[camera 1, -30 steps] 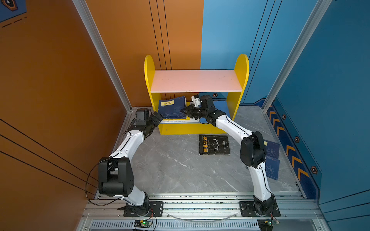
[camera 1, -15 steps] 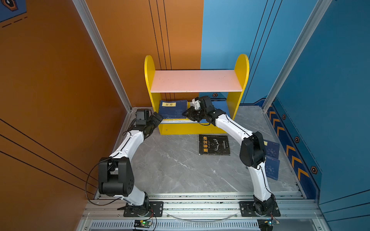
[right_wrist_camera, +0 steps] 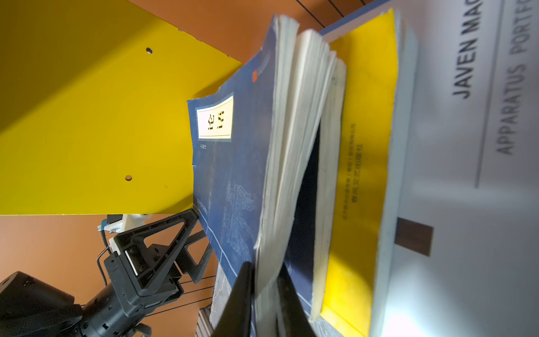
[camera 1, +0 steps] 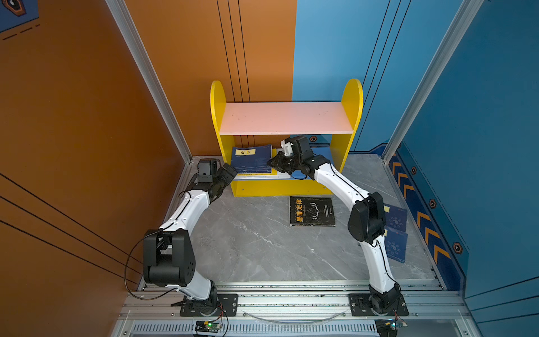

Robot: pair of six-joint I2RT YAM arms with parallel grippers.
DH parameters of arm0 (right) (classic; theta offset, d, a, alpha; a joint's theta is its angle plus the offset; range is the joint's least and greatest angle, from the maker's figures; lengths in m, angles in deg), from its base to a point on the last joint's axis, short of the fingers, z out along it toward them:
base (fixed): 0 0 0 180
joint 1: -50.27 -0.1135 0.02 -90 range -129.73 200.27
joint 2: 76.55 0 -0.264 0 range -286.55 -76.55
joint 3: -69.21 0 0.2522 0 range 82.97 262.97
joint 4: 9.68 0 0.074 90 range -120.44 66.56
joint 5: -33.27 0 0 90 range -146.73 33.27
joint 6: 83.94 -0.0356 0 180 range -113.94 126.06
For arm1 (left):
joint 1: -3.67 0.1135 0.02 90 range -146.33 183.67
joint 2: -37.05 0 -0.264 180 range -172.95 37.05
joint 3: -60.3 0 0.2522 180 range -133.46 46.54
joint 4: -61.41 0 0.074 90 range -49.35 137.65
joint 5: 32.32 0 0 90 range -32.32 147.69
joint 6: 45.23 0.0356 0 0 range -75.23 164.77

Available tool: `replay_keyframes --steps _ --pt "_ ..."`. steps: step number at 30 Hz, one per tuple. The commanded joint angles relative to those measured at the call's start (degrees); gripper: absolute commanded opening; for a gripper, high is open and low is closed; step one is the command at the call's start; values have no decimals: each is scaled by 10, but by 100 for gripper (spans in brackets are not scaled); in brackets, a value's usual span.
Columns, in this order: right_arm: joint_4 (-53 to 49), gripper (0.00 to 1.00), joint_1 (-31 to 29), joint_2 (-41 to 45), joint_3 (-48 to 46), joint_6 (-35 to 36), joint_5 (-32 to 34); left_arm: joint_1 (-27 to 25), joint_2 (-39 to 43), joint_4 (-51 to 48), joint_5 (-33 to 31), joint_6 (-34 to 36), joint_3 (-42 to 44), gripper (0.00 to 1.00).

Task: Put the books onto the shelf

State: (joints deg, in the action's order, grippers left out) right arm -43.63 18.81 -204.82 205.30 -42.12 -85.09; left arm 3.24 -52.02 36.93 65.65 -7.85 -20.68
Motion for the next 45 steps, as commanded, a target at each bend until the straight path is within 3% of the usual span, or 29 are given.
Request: replay_keyframes --steps 1,9,21,25,32,45 --pt "-32 15 -2 -9 15 19 23 4 -3 -26 5 -5 1 98" --pt "-76 32 -3 -6 15 45 94 6 1 -22 12 -7 0 98" --pt "-75 21 0 -21 50 55 93 4 20 -16 20 -7 -1 98" --pt "-65 17 -4 -25 54 47 78 5 34 31 55 3 -1 98" --pt "-67 15 -7 -27 56 45 73 3 54 61 111 15 -2 98" --pt "-53 15 -10 -34 58 41 63 7 93 65 126 19 16 98"
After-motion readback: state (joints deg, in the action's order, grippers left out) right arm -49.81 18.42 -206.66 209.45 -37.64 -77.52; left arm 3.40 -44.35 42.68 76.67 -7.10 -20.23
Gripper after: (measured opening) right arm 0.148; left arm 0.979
